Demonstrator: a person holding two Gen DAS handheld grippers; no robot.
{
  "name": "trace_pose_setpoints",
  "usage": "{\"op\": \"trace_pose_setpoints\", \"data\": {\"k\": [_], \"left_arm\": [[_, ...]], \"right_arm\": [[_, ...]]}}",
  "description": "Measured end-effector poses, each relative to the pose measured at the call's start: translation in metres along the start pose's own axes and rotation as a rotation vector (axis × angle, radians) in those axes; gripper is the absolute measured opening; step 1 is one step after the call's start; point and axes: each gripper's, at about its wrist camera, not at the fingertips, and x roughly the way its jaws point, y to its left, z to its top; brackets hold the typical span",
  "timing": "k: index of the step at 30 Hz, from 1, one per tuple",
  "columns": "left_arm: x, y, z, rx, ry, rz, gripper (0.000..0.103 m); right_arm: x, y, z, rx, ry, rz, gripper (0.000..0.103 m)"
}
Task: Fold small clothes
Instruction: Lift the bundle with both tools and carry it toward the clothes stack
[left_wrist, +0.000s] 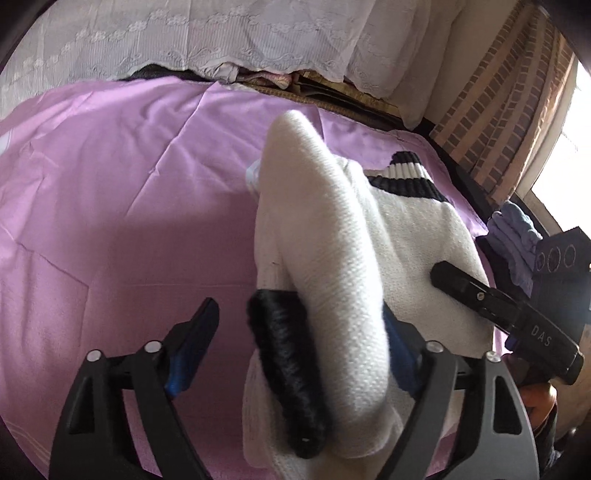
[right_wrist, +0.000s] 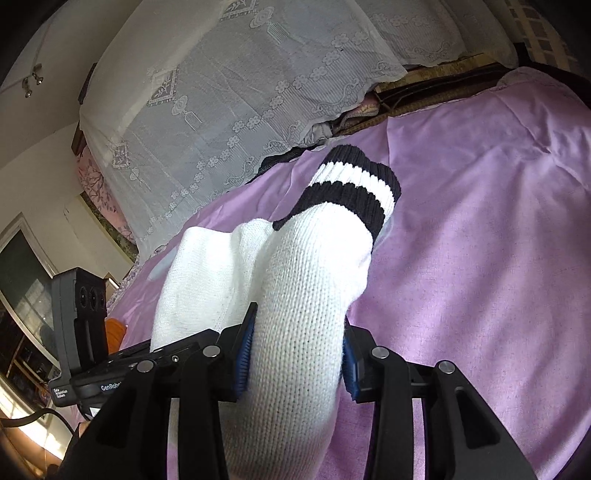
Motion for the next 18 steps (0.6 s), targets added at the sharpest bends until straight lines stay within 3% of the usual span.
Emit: {"op": "trace_pose_setpoints", "data": {"k": [2, 4, 6, 7, 8, 12, 18], "left_arm": [[0.011, 0.013, 0.000, -0.066, 0.049, -0.049, 0.096], [0.018, 0.021, 0.002, -0.101, 0.080, -0.099, 0.097], [0.018, 0.013, 0.001, -0.065, 0.083, -0.130, 0.091], [0.017, 0.006, 0.000, -0.035, 0.080, -0.158, 0.068], [0.015, -0.001, 0.000, -0.010, 0.079, -0.189, 0.052], [0.007, -0.028, -0.003, 0.095, 0.012, -0.086, 0.049], [0.013, -0.048, 0.006, 0.089, 0.021, -0.122, 0.047]], "right_arm": [[0.001, -0.001, -0.001, 0.003, 0.006, -0.002, 0.040], [0.005, -0.007, 0.000, 0.028, 0.020, 0.002, 0.040], [0.007, -0.014, 0.000, 0.068, 0.029, 0.012, 0.040], [0.007, -0.015, -0.001, 0.079, 0.030, 0.018, 0.040], [0.006, -0.014, -0.001, 0.077, 0.028, 0.015, 0.040], [-0.001, -0.004, -0.001, 0.027, 0.001, -0.009, 0.040], [-0.025, 0.003, 0.008, -0.040, -0.076, -0.062, 0.039]]}}
